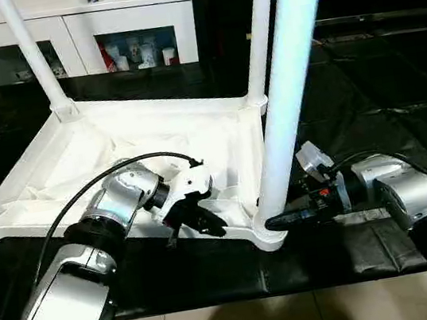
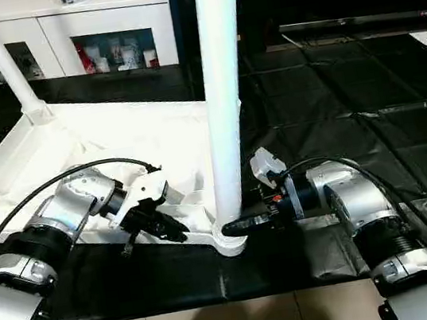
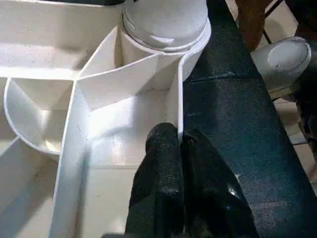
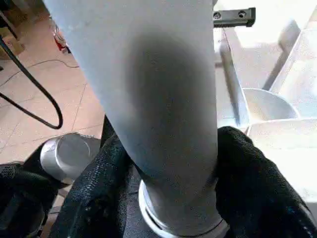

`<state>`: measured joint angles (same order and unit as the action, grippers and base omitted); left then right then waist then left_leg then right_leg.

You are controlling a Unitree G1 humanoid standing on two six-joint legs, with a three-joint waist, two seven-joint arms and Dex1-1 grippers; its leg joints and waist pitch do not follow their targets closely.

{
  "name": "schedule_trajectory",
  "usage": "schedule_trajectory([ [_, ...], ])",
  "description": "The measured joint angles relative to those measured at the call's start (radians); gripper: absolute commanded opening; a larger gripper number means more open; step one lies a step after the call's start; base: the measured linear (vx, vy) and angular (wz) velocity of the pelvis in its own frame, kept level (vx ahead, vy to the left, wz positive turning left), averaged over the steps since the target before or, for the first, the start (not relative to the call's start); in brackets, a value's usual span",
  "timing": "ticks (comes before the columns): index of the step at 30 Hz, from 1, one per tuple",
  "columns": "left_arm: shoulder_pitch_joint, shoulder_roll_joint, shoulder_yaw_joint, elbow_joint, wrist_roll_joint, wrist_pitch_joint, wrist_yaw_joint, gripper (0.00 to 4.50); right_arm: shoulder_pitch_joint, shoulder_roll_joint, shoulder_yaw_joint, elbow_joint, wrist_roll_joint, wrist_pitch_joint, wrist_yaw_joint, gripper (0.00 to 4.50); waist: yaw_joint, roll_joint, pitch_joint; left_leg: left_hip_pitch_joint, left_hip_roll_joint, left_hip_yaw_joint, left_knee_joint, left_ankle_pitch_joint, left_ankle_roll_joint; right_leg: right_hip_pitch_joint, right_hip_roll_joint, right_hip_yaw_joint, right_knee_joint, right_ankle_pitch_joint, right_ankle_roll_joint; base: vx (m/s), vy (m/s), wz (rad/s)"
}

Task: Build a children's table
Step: Rotate leg to tighten

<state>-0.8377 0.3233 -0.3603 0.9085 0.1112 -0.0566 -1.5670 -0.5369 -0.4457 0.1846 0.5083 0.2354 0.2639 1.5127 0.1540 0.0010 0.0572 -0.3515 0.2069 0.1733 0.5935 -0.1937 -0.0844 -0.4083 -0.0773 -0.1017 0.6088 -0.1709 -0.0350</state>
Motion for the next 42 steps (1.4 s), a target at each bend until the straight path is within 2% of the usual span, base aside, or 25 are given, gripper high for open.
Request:
schedule_trajectory([
  [4,0.0,-0.015,0.006,0.0,-0.001,0.04,0.012,0.0,0.032,0.007,-0.02,-0.029,0.007,0.008,-0.029,2.11,0.003,0.0,0.0,0.0,0.0,0.0,0.0,0.0,0.0,0.0,0.0,0.0,0.0,0.0,0.0,0.0,0.0,0.0],
  [7,0.0,-0.022,0.029,0.008,0.0,0.082,0.067,0.0,0.036,0.029,-0.046,-0.031,0.004,0.022,-0.108,2.1,-0.002,0.0,0.0,0.001,0.0,0.0,0.0,0.001,-0.001,0.002,0.0,0.0,0.001,0.0,0.0,0.0,0.0,0.0],
  [11,-0.02,-0.037,0.072,0.048,0.002,0.15,0.222,0.0,0.027,0.121,-0.116,-0.009,-0.015,0.064,-0.36,2.05,-0.032,0.001,0.0,0.003,0.0,0.0,0.0,0.003,-0.003,0.004,0.0,0.0,0.001,-0.002,0.005,0.0,0.0,0.0],
  [13,-0.039,-0.068,0.083,0.07,0.004,0.186,0.306,0.0,0.005,0.15,-0.148,0.013,-0.029,0.078,-0.479,2.04,-0.053,0.001,0.0,0.003,0.0,0.0,0.0,0.003,-0.003,0.004,0.0,0.0,0.0,-0.002,0.005,0.0,0.0,0.0],
  [15,-0.058,-0.114,0.111,0.103,0.004,0.221,0.404,0.0,-0.016,0.182,-0.176,0.026,-0.053,0.094,-0.606,2.04,-0.067,0.0,-0.001,0.003,0.0,0.0,0.0,0.003,-0.003,0.004,0.0,0.0,0.0,-0.001,0.005,0.0,0.0,0.0],
  [20,-0.102,-0.198,0.159,0.163,0.002,0.274,0.603,0.0,-0.064,0.257,-0.216,0.056,-0.115,0.097,-0.859,2.0,-0.068,0.001,-0.001,0.003,0.0,0.0,-0.005,0.003,-0.004,0.002,0.001,0.0,0.0,0.0,0.004,0.0,0.0,0.0],
  [22,-0.105,-0.214,0.175,0.17,0.001,0.278,0.652,0.0,-0.071,0.278,-0.217,0.075,-0.14,0.058,-0.923,2.0,-0.067,0.001,-0.001,0.002,0.0,0.0,-0.005,0.003,-0.003,0.002,0.001,0.0,-0.001,0.001,0.001,0.0,0.0,0.0],
  [23,-0.106,-0.218,0.178,0.171,0.001,0.28,0.665,0.0,-0.076,0.286,-0.217,0.086,-0.149,0.041,-0.941,2.33,-0.067,0.001,-0.001,0.002,0.0,0.0,-0.005,0.003,-0.003,0.002,0.001,0.0,-0.001,0.001,0.0,0.0,0.0,0.0],
  [25,-0.108,-0.218,0.18,0.171,0.001,0.283,0.667,0.0,-0.079,0.289,-0.219,0.096,-0.148,0.03,-0.944,2.64,-0.067,0.001,-0.001,0.001,0.0,0.0,-0.005,0.002,-0.002,0.002,0.001,0.0,-0.002,0.002,0.0,0.0,0.0,0.0],
  [30,-0.108,-0.217,0.179,0.171,0.002,0.279,0.658,0.0,-0.07,0.295,-0.22,0.083,-0.147,0.032,-0.937,3.09,-0.067,0.001,-0.001,0.001,0.0,0.0,-0.005,0.002,-0.002,0.002,0.001,0.0,-0.003,0.002,0.0,0.0,0.0,0.0],
  [34,-0.106,-0.209,0.175,0.171,0.003,0.263,0.63,0.0,-0.045,0.289,-0.219,0.072,-0.148,-0.014,-0.897,3.34,-0.066,0.001,-0.001,0.001,0.0,0.001,-0.006,0.002,-0.001,0.002,0.001,0.0,-0.004,0.001,0.0,0.0,0.0,0.0],
  [35,-0.104,-0.205,0.172,0.171,0.003,0.251,0.619,0.0,-0.041,0.282,-0.215,0.073,-0.148,-0.026,-0.879,3.53,-0.066,0.001,-0.001,0.001,0.0,0.001,-0.007,0.002,-0.001,0.002,0.001,0.0,-0.005,0.001,0.0,0.0,0.0,0.0],
  [39,-0.089,-0.173,0.15,0.164,0.004,0.189,0.532,0.0,-0.01,0.216,-0.191,0.055,-0.126,-0.065,-0.724,3.8,-0.063,0.001,-0.001,0.0,0.0,0.001,-0.008,0.003,0.005,0.002,0.001,0.0,-0.007,0.002,0.0,0.0,0.0,0.0],
  [42,-0.071,-0.146,0.131,0.145,0.004,0.141,0.453,0.0,0.003,0.145,-0.16,0.036,-0.108,-0.07,-0.581,3.8,-0.057,0.001,-0.001,0.0,0.0,0.001,-0.007,0.003,0.006,0.001,0.001,-0.001,-0.008,0.002,0.0,0.0,0.0,0.0],
])
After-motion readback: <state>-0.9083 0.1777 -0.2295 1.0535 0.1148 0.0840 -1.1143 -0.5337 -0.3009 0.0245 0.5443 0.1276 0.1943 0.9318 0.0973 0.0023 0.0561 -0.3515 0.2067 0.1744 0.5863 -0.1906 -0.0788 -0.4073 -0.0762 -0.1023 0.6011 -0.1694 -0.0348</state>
